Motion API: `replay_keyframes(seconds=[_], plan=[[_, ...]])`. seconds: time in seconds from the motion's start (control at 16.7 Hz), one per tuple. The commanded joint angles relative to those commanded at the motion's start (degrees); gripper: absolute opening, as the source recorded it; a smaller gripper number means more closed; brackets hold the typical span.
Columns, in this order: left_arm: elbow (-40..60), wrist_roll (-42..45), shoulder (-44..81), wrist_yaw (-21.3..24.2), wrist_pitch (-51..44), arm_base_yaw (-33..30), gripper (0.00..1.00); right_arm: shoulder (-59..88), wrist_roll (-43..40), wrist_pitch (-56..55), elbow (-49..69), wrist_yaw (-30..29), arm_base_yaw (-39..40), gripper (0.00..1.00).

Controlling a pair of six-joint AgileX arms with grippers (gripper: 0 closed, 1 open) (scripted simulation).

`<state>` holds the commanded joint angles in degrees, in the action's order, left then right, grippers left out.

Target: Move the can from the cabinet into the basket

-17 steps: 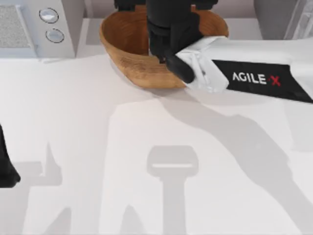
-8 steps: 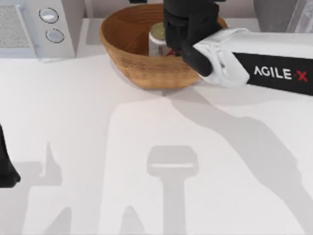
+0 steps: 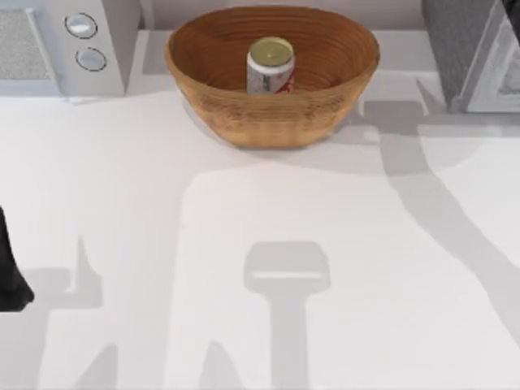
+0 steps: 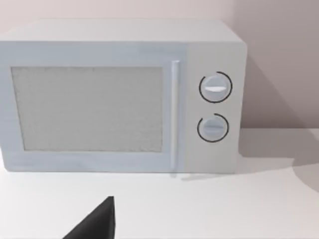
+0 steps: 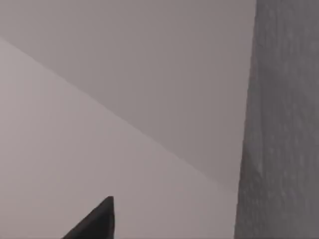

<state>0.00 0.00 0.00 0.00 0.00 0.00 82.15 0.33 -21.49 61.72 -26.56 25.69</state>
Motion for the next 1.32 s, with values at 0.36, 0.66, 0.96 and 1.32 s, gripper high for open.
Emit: replay_keyframes(seconds=[0.36, 0.66, 0.96, 1.32], plan=[[0.0, 0.0, 0.0, 0.0, 0.0, 0.0, 1.0, -42.7, -0.3, 9.9, -28.6, 12.0, -11.8, 1.0], [0.0, 0.0, 0.0, 0.0, 0.0, 0.0, 1.0, -69.5, -0.3, 17.1, -49.7, 21.1, -20.5, 1.0], [0.0, 0.0, 0.0, 0.0, 0.0, 0.0, 1.0, -81.6, -0.3, 21.3, -61.1, 26.3, -25.4, 1.0], [0.0, 0.0, 0.0, 0.0, 0.0, 0.0, 1.0, -81.9, -0.3, 21.4, -61.6, 26.5, -25.5, 1.0]])
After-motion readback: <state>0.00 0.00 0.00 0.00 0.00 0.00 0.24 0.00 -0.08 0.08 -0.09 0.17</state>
